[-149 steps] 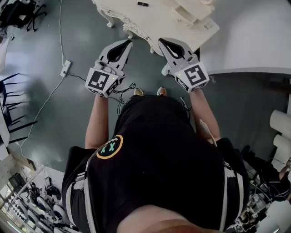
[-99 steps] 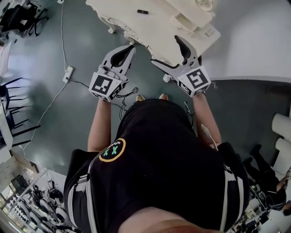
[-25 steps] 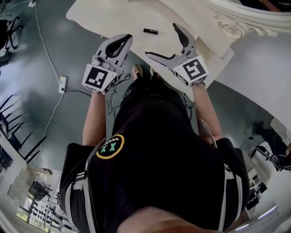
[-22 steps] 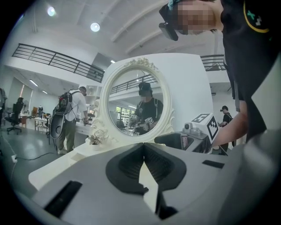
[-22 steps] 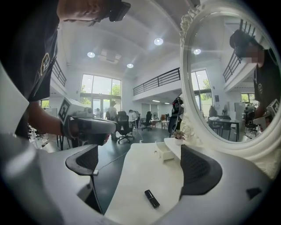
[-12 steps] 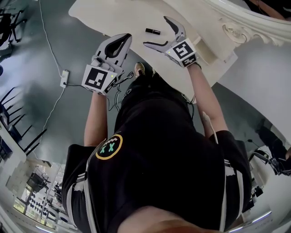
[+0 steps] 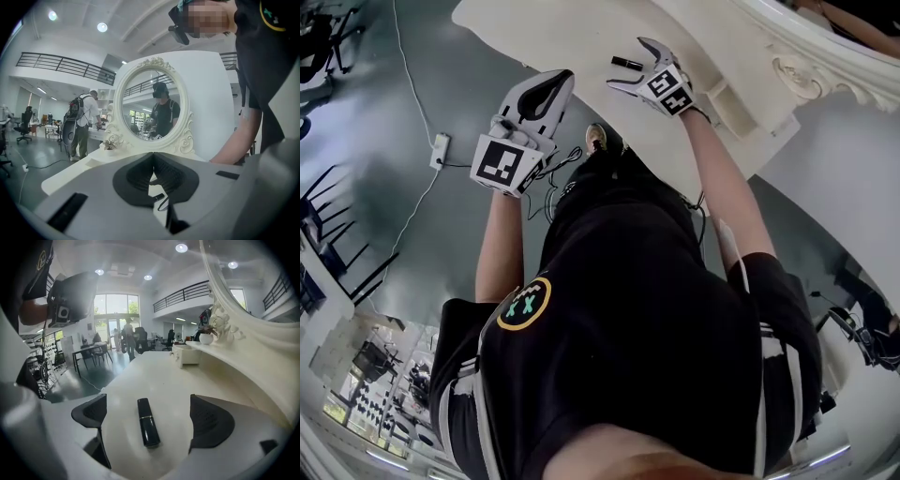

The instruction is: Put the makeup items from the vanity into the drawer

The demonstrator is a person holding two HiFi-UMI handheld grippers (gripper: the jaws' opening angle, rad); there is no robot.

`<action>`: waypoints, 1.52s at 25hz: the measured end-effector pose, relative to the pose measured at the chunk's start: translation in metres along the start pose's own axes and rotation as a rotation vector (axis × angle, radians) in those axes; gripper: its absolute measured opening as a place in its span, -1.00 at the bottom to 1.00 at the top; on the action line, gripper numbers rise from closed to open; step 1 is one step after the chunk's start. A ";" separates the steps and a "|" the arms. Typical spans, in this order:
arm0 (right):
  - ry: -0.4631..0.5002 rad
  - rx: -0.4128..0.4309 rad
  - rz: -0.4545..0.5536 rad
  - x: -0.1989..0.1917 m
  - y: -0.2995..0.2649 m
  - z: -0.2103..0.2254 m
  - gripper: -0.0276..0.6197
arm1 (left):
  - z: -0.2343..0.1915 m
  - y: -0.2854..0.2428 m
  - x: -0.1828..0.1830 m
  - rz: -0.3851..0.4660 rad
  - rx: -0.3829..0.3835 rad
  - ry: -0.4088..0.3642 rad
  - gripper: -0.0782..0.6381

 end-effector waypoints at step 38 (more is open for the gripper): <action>0.114 0.099 -0.052 0.018 0.007 -0.023 -0.55 | 0.010 0.016 -0.004 -0.001 0.032 -0.014 -0.72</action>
Point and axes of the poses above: the fingertips, and each gripper's own axes: y backward along the fingers, z to its right, x out of its top, the point moved 5 cm from there along y, backward along the fingers, and after that the axes turned 14 degrees about x, right-handed, at the moved point
